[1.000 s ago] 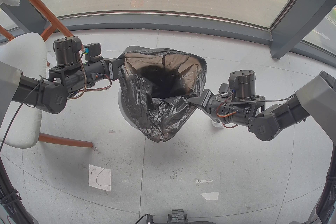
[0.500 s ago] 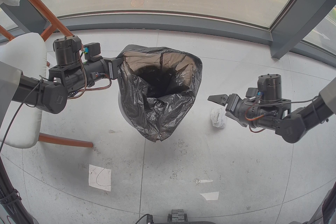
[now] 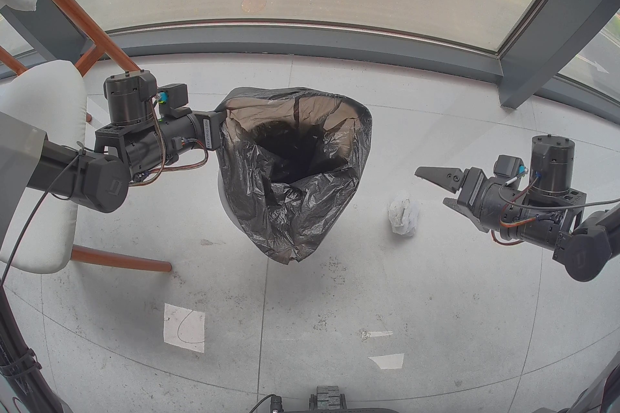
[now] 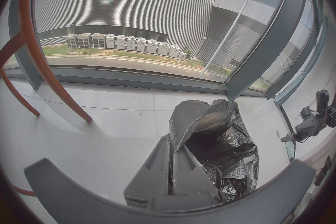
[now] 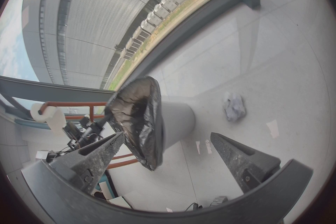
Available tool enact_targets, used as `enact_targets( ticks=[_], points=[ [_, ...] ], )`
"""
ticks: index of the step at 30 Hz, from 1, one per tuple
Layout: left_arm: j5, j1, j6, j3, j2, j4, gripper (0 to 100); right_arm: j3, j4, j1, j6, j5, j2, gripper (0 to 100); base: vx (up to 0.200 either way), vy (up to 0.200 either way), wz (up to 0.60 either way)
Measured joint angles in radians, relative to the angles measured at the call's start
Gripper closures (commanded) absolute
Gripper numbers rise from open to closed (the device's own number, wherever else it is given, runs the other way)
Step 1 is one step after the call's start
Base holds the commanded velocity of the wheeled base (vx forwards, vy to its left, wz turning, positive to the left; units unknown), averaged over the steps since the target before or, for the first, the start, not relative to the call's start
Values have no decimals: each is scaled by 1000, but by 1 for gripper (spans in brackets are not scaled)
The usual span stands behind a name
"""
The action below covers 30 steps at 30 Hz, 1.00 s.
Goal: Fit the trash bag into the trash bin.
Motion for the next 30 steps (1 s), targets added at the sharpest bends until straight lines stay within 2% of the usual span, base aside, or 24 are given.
enact_targets(
  ticks=[12, 13, 23, 30],
  points=[
    [17, 57, 1, -39, 33, 1, 100, 12, -10, 11, -7, 11, -94, 0, 0, 0, 0],
    [17, 66, 3, -39, 34, 1, 0, 11, -10, 11, -7, 14, -99, 0, 0, 0, 0],
    [19, 89, 10, 11, 39, -7, 0, 9, -10, -4, -7, 18, -125, 0, 0, 0, 0],
    [19, 46, 13, 69, 33, -11, 0, 14, -9, -5, -3, 26, -117, 0, 0, 0, 0]
  ],
)
